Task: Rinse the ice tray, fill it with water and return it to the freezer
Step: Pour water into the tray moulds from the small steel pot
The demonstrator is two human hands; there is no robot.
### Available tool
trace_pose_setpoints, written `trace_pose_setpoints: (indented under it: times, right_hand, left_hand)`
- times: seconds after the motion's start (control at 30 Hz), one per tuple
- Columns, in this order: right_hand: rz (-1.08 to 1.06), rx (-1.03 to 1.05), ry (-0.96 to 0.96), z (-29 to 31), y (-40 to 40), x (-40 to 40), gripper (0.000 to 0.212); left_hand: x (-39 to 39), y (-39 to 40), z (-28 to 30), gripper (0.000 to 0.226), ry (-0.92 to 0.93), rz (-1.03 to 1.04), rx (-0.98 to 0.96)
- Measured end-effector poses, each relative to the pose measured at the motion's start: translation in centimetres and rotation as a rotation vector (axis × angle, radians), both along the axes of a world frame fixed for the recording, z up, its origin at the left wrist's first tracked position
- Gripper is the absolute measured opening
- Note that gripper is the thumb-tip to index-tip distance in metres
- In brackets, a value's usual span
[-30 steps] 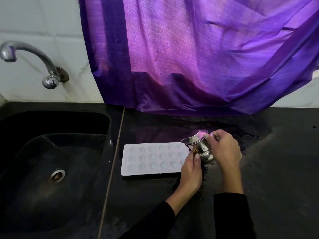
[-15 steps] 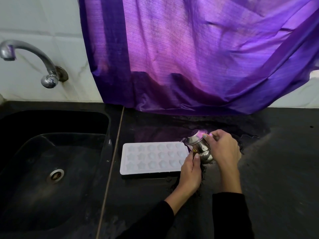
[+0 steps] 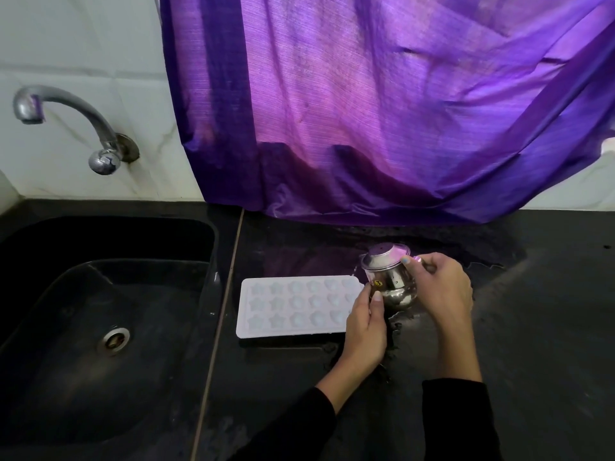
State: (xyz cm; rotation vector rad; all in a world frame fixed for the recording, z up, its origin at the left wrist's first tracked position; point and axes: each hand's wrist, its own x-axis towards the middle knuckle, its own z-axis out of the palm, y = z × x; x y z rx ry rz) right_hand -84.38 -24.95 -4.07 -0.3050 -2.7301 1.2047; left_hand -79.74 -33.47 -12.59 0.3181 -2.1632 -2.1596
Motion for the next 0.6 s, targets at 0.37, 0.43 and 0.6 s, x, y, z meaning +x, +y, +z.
trace_pose_setpoints:
  times: [0.37,0.43,0.6]
  right_hand:
    - [0.105,0.037,0.078,1.1,-1.2,0.3,0.015]
    - [0.109,0.062,0.076,1.3,-1.6,0.4,0.015]
    - [0.082,0.090,0.061,1.2,-2.5,0.5,0.015]
  left_hand:
    - [-0.1,-1.2,0.5,0.037,0.042,0.079,0.034]
    - [0.0,-1.2,0.3,0.038,0.031,0.079,0.047]
    - [0.3,-1.4,0.0,0.040,-0.003,0.074,0.055]
